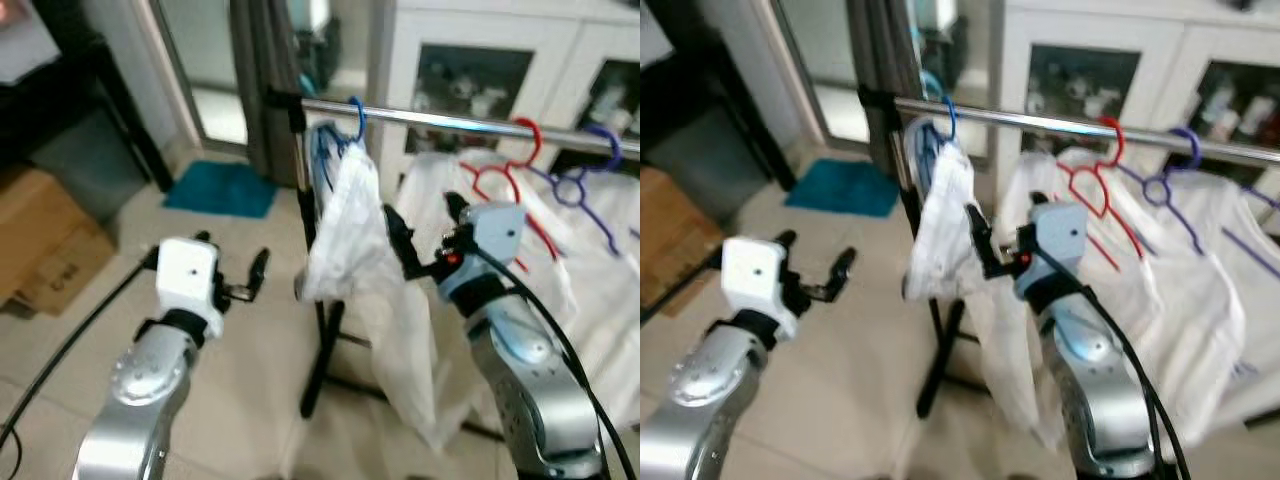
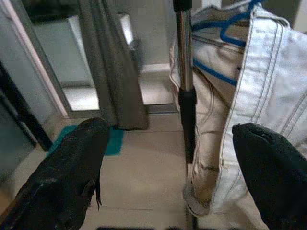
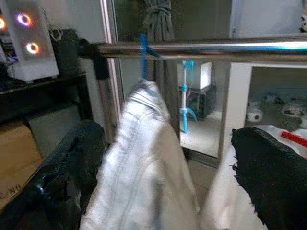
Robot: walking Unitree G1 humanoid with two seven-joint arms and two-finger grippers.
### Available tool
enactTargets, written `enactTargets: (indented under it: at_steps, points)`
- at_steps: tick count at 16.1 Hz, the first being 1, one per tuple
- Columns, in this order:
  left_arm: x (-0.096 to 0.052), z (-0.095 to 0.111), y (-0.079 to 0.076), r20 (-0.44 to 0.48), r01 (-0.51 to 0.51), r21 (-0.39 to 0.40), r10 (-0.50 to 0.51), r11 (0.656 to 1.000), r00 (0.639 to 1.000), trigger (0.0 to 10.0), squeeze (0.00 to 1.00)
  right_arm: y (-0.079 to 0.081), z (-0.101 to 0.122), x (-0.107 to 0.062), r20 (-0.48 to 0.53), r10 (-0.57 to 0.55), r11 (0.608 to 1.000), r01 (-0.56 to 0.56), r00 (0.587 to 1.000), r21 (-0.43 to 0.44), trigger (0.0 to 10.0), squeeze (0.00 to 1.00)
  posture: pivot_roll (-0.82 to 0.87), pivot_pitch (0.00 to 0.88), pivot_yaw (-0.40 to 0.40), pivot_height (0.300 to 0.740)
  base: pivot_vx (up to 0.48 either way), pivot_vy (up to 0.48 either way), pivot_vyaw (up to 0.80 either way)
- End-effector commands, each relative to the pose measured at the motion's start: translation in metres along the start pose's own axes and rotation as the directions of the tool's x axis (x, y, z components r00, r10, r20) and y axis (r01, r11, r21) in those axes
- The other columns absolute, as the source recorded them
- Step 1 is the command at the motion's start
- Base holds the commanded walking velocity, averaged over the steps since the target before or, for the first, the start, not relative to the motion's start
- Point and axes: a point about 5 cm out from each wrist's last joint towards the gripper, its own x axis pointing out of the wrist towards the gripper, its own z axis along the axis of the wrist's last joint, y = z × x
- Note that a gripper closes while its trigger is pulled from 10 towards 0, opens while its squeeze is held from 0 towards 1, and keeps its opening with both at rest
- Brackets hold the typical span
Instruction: Hang hanger
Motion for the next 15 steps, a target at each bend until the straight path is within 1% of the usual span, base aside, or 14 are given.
enactTargets:
  at_steps: [1, 3, 4, 5, 6, 7, 8, 9, 10, 12, 15]
  points:
    - [0.000, 0.005, -0.003, 0.012, 0.015, 0.005, -0.015, 1.000, 1.000, 10.0, 0.31, -0.002, -0.002, 0.001, -0.038, 0.008, 1.000, -0.007, 0.999, 0.019, 10.0, 0.00, -0.06, 0.086, 0.089, 0.740, 0.262, 0.000, 0.00]
    - [-0.002, 0.004, -0.004, 0.007, 0.025, 0.009, -0.025, 1.000, 1.000, 10.0, 0.29, 0.004, 0.001, 0.003, -0.033, 0.055, 0.997, -0.054, 0.998, 0.049, 10.0, 0.00, -0.06, 0.090, 0.089, 0.740, 0.000, 0.000, 0.00]
    - [-0.004, 0.004, -0.005, 0.015, 0.047, -0.002, -0.047, 0.999, 0.999, 10.0, 0.27, 0.007, 0.005, 0.004, -0.002, 0.081, 0.996, -0.081, 0.997, 0.043, 10.0, 0.00, -0.05, 0.095, 0.087, 0.740, 0.000, 0.000, 0.00]
    - [-0.005, 0.003, -0.005, 0.008, 0.057, 0.001, -0.057, 0.998, 0.998, 10.0, 0.25, 0.008, 0.005, 0.005, -0.005, 0.089, 0.995, -0.089, 0.996, 0.036, 10.0, 0.00, -0.05, 0.096, 0.085, 0.740, 0.000, 0.000, 0.00]
    - [-0.006, 0.002, -0.005, -0.008, 0.075, 0.009, -0.075, 0.997, 0.997, 10.0, 0.22, 0.008, 0.004, 0.007, -0.021, 0.096, 0.995, -0.095, 0.995, 0.033, 10.0, 0.00, -0.05, 0.099, 0.082, 0.740, 0.000, 0.000, 0.00]
    - [-0.007, 0.001, -0.005, -0.026, 0.107, 0.025, -0.106, 0.994, 0.994, 10.0, 0.16, 0.007, 0.002, 0.012, -0.065, 0.094, 0.995, -0.091, 0.993, 0.052, 10.0, 0.00, -0.05, 0.099, 0.080, 0.740, 0.000, 0.000, 0.00]
    - [-0.008, 0.000, -0.003, -0.037, 0.139, 0.060, -0.137, 0.988, 0.990, 10.0, 0.13, 0.004, -0.001, 0.022, -0.098, 0.065, 0.995, -0.058, 0.993, 0.077, 10.0, 0.00, -0.04, 0.095, 0.083, 0.740, 0.000, 0.000, 0.00]
    - [-0.008, 0.000, -0.002, -0.039, 0.144, 0.064, -0.142, 0.988, 0.989, 10.0, 0.13, 0.005, -0.001, 0.024, -0.101, 0.071, 0.994, -0.062, 0.992, 0.091, 10.0, 0.00, -0.04, 0.095, 0.083, 0.740, 0.000, 0.000, 0.00]
    - [-0.006, 0.001, 0.002, -0.043, 0.151, 0.089, -0.148, 0.985, 0.988, 10.0, 0.13, 0.009, 0.002, 0.033, -0.096, 0.096, 0.993, -0.089, 0.991, 0.080, 10.0, 0.00, -0.03, 0.093, 0.088, 0.740, 0.000, 0.000, 0.00]
    - [-0.005, 0.003, 0.005, -0.043, 0.157, 0.101, -0.153, 0.983, 0.987, 10.0, 0.13, 0.011, 0.004, 0.045, -0.102, 0.098, 0.995, -0.094, 0.990, 0.042, 10.0, 0.00, -0.03, 0.092, 0.087, 0.740, 0.000, 0.000, 0.00]
    - [-0.007, 0.003, 0.003, -0.049, 0.185, 0.104, -0.181, 0.977, 0.982, 10.0, 0.13, 0.009, 0.006, 0.057, -0.126, 0.071, 0.997, -0.068, 0.990, 0.024, 10.0, 0.00, -0.02, 0.095, 0.082, 0.740, 0.000, 0.000, 0.00]
